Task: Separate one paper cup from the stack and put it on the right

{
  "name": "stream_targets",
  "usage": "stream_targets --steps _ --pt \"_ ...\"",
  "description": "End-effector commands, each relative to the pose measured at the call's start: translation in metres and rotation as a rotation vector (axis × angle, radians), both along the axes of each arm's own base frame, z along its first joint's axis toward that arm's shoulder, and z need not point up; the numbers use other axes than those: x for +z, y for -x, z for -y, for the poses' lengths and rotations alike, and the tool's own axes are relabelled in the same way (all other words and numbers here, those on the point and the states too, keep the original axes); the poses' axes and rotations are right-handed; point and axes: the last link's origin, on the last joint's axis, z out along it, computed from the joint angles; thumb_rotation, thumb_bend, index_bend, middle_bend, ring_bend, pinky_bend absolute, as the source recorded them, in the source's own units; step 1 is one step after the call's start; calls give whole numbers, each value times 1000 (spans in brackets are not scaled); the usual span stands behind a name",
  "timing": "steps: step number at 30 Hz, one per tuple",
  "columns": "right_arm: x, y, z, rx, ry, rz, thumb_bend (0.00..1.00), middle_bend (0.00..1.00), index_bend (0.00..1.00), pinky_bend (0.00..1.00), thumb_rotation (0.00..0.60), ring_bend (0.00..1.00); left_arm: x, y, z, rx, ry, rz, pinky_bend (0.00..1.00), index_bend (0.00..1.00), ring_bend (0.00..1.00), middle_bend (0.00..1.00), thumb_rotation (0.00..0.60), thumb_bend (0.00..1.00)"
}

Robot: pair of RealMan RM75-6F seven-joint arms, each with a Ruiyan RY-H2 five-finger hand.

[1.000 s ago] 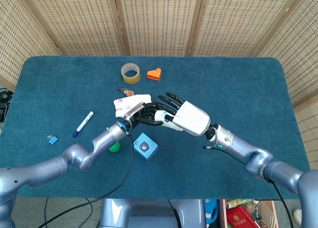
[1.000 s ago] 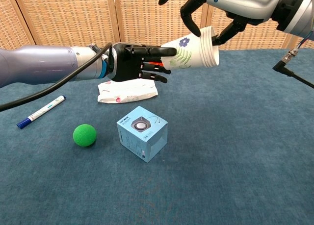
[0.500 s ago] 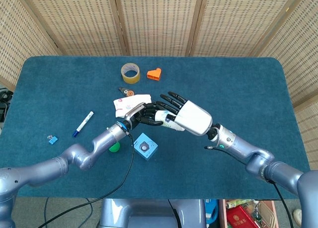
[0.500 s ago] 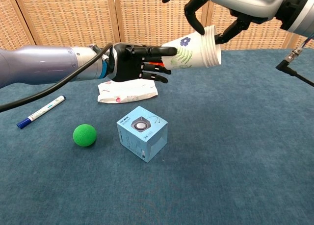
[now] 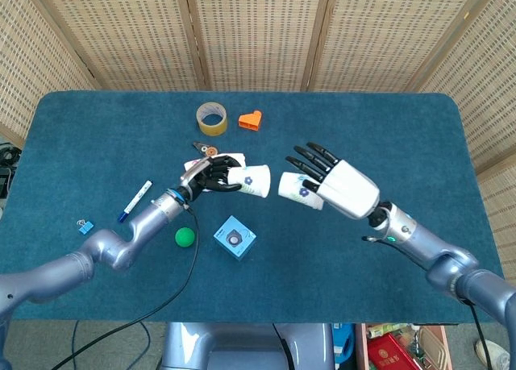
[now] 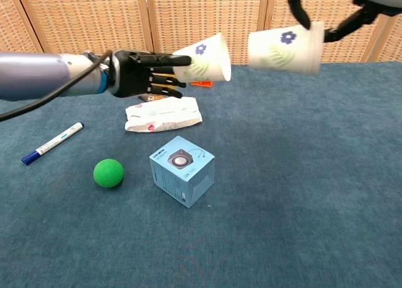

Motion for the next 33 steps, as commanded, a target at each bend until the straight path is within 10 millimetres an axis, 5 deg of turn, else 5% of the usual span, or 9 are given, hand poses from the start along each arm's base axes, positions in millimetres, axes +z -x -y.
stream_targets --steps 1,9,11,17,33 --pt "7 14 -3 -15 18 -35 599 268 751 237 600 138 16 18 -5 7 -36 -36 459 517 478 495 600 128" --pt "12 51 -8 -81 43 -145 602 268 751 237 600 139 94 83 -17 -108 -206 -378 459 517 478 495 600 129" --pt "6 58 -9 -104 39 -170 602 268 751 237 600 139 126 111 -19 -194 -265 -631 459 517 478 495 600 129" --pt "-20 61 -10 -169 11 -165 601 267 751 236 600 139 175 150 -11 -331 -264 -1109 459 517 478 495 600 131" --pt "-54 65 -6 -233 -8 -173 601 258 751 237 600 138 157 184 10 -488 -413 -1609 459 517 478 495 600 135"
